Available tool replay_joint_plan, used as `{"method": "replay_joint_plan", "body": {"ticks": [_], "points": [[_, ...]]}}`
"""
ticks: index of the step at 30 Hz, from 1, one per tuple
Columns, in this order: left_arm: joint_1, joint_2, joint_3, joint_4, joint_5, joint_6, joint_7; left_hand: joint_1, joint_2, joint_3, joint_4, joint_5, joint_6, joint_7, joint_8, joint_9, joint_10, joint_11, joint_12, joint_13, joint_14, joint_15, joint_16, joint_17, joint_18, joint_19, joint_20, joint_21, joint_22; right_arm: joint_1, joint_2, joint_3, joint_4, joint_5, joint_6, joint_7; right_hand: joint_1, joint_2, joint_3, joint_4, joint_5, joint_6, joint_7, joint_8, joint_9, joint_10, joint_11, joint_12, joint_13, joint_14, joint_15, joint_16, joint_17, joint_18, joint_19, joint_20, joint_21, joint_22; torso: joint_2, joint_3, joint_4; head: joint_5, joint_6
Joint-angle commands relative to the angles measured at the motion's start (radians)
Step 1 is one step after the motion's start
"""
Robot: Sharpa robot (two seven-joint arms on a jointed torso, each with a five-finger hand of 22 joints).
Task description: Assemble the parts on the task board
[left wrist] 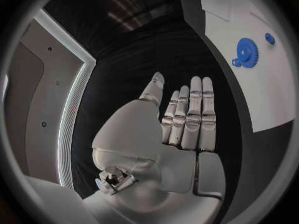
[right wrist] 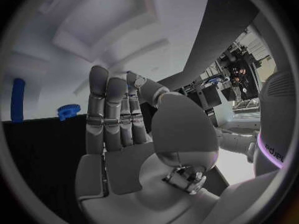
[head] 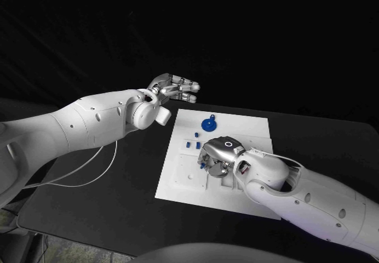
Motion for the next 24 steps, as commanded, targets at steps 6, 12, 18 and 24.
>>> {"method": "replay_joint_plan", "body": {"ticks": [6,12,18,24], "points": [[0.0,0.002,0.001,0.001,-0.001,0.016,0.004,-0.005,-0.005,0.001,0.005,-0.007,-0.006,0.0,0.0,0.001,-0.008,-0.002,0.0,0.001,-0.006,0.0,-0.003,-0.001,-0.009,-0.006,0.001,0.003,-0.001,-0.001,0.009,-0.018,-0.009,-0.013,0.028,-0.005,-0.003,0.002,0.003,0.0,-0.002,0.007,0.001,0.003,0.001,0.004,0.001,0.003,0.001,0.0,-0.007,0.005,-0.002,0.011,0.01,-0.001,-0.005,0.004,0.001,-0.0009,0.0015,-0.001,-0.003],[0.0,0.002,0.001,0.003,-0.001,0.018,0.003,-0.005,-0.005,0.001,0.005,-0.007,-0.006,0.0,0.0,0.001,-0.008,-0.002,0.0,0.001,-0.006,0.0,-0.003,-0.001,-0.009,-0.006,0.001,0.003,-0.001,-0.001,0.015,-0.028,-0.019,-0.011,0.024,-0.002,-0.005,0.004,0.002,0.002,-0.005,0.003,0.002,0.003,0.001,0.001,0.002,0.003,0.001,0.001,-0.006,0.004,-0.004,0.011,0.011,0.0,-0.011,0.006,0.0,-0.0011,0.0004,-0.002,-0.005],[0.0,0.001,0.001,0.003,-0.004,0.019,0.002,-0.005,-0.005,0.001,0.005,-0.007,-0.006,0.0,0.0,0.001,-0.008,-0.002,0.0,0.001,-0.006,0.0,-0.003,-0.001,-0.009,-0.006,0.001,0.003,-0.001,-0.001,0.018,-0.033,-0.026,-0.006,0.017,-0.001,-0.011,0.0,-0.004,0.007,0.002,-0.004,0.004,0.002,0.0,-0.008,0.004,0.003,0.0,0.0,-0.004,0.003,-0.006,0.01,0.011,0.001,-0.017,0.01,0.0,-0.0009,0.0002,-0.003,-0.006],[0.0,0.001,0.001,0.004,-0.006,0.021,0.0,-0.004,-0.006,0.001,0.006,-0.008,-0.009,0.001,-0.001,0.001,-0.009,-0.001,0.0,0.001,-0.007,0.0,-0.003,-0.001,-0.009,-0.006,0.001,0.005,-0.007,-0.001,0.016,-0.035,-0.029,0.017,0.004,0.003,-0.024,-0.021,-0.037,0.024,0.024,-0.073,0.022,0.001,-0.006,-0.086,0.026,0.002,-0.004,-0.002,0.009,0.003,-0.009,0.012,0.013,0.011,-0.03,0.007,0.0,0.0001,0.0001,-0.003,-0.004]]}}
